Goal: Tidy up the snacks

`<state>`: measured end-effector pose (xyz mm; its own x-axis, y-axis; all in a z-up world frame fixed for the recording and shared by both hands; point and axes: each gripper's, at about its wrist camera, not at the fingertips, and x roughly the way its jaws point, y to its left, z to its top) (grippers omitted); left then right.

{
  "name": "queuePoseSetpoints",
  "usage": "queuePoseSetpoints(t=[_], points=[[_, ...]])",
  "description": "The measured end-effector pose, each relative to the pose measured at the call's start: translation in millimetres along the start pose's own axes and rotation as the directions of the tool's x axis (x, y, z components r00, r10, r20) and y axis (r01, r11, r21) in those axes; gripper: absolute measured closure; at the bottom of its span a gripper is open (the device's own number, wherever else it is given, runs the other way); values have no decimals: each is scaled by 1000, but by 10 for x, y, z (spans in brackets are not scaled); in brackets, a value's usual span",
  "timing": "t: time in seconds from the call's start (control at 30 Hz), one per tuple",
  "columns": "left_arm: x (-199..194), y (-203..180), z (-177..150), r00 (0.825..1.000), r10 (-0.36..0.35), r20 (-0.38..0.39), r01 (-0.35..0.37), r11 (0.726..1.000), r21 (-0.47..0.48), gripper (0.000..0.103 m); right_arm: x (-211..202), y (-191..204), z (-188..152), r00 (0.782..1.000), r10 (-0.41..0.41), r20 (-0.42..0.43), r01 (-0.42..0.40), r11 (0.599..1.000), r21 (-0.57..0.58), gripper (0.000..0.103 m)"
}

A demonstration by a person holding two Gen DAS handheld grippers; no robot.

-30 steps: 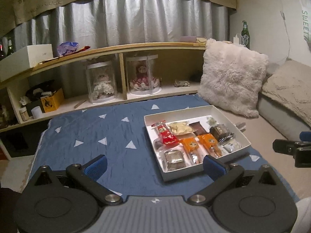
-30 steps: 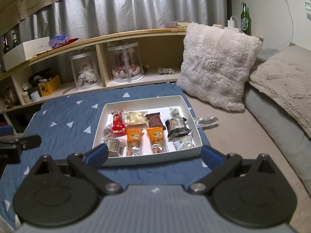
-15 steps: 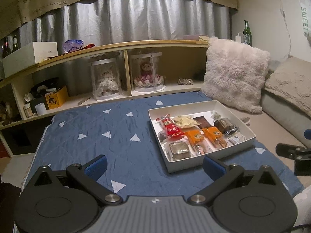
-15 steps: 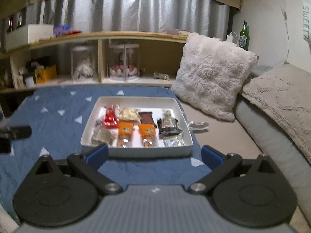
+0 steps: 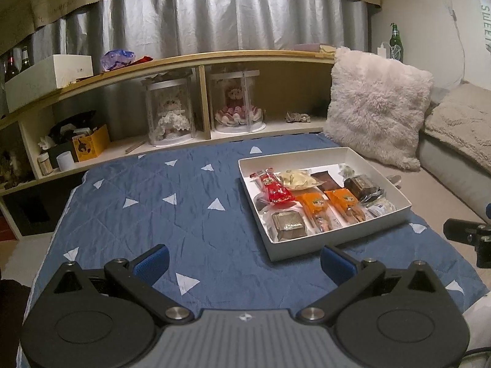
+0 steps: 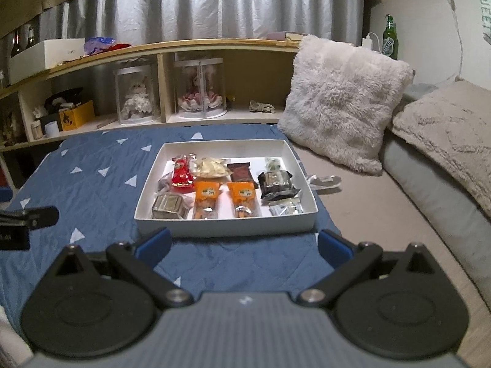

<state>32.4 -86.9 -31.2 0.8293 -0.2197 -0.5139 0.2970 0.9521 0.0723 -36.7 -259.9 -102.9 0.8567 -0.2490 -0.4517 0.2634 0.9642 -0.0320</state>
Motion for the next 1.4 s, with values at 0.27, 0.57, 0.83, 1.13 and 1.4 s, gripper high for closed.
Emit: queuePoseSetpoints(t=[0.27,0.57,0.83,1.13,1.4], points=[[-10,-8,-5,1000,-5,4,5,1000,3,0,-30,28,-20,1000,-2,23,2,1000,0,1],[-20,-10,1,1000,-8,6,8,1000,5,0,-53,48,-36,999,-7,42,7,1000,2,1],[-36,-29,18,1000,-12,8,12,1000,3,0,-84,74,-60,999,-11,53,11,1000,4,1],[-59,-59,28,1000,-13,10,13,1000,3,0,-84,75,-61,999,-12,52,12,1000,3,1],[-60,-63,28,1000,-11,9,11,1000,2,0,-82,83,-65,999,-13,50,13,1000,5,1]])
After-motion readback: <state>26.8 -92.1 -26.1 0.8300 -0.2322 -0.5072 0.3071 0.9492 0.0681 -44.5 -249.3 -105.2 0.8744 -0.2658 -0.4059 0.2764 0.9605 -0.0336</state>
